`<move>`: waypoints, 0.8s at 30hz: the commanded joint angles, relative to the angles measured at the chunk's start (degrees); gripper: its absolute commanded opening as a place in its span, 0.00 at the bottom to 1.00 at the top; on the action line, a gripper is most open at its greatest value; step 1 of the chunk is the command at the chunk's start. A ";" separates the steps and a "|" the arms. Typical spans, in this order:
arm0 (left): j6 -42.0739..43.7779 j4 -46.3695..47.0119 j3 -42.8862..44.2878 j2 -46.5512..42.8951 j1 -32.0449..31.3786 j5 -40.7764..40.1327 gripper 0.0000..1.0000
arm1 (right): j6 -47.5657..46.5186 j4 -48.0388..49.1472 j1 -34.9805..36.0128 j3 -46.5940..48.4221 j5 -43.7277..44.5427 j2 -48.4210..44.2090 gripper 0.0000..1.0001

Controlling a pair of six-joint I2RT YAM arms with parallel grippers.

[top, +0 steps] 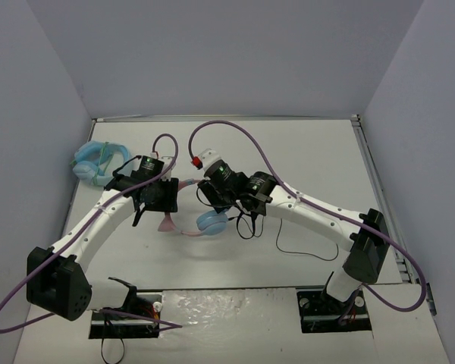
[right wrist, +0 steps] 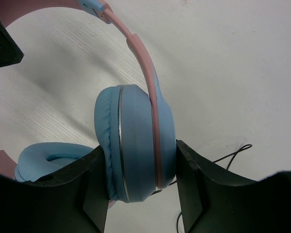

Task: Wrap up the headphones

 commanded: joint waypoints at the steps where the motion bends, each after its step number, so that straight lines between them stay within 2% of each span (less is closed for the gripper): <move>1: 0.94 0.14 1.85 -0.74 -0.58 -0.49 0.38 | -0.53 2.56 -0.64 1.90 -0.33 -4.37 0.06; 16: 1.31 0.28 2.02 0.05 -1.15 0.28 0.32 | -0.60 1.95 -0.65 1.36 -0.88 -4.90 0.06; 24: 1.52 0.23 2.02 0.14 -1.61 0.53 0.21 | -0.65 1.74 -0.70 1.16 -1.22 -4.87 0.06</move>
